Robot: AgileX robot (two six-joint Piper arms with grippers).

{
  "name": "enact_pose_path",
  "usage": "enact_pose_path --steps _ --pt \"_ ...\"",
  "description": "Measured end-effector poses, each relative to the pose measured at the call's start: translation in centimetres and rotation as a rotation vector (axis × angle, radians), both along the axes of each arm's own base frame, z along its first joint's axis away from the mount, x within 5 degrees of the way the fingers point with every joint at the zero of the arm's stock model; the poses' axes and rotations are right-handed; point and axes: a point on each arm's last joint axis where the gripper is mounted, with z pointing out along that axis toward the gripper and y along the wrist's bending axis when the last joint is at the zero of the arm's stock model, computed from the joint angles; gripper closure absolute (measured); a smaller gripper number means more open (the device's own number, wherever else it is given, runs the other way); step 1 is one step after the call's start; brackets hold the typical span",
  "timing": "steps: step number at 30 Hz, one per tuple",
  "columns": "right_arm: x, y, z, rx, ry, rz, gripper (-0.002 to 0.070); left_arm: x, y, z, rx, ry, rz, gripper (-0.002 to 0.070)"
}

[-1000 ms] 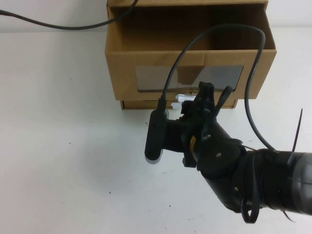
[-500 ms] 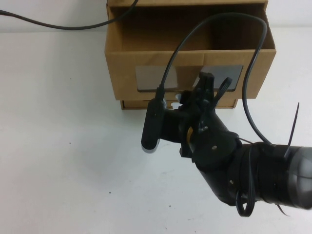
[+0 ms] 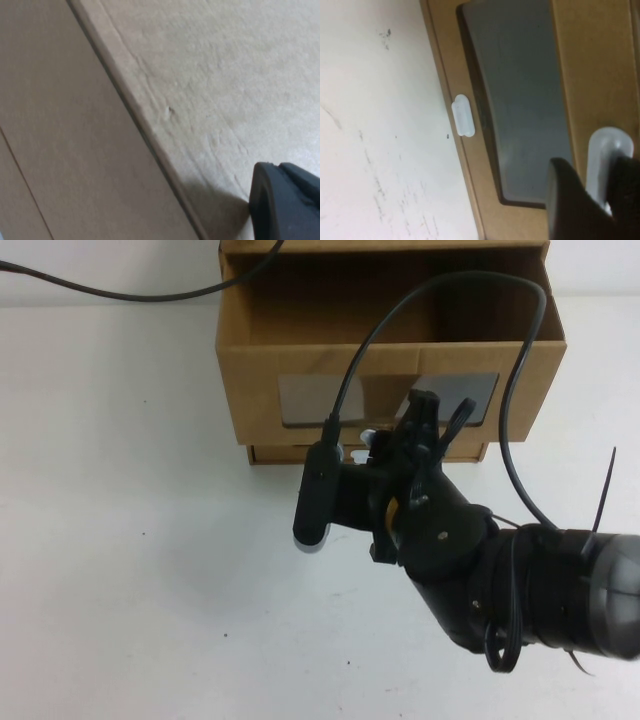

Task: Open the shoe box
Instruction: 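Pull the top drawer of the cardboard box fully open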

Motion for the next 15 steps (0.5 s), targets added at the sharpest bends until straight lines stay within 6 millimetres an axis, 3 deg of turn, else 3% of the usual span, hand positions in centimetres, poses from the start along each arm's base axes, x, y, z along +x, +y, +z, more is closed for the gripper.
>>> enact_pose_path --steps 11,15 --pt "0.17 -0.10 -0.05 0.004 0.007 0.005 0.0503 0.03 0.00 0.02 -0.001 -0.002 0.002 0.0680" --pt "0.18 -0.10 -0.03 0.001 0.004 0.005 0.0561 0.03 0.00 0.02 -0.001 -0.002 0.002 0.0680"
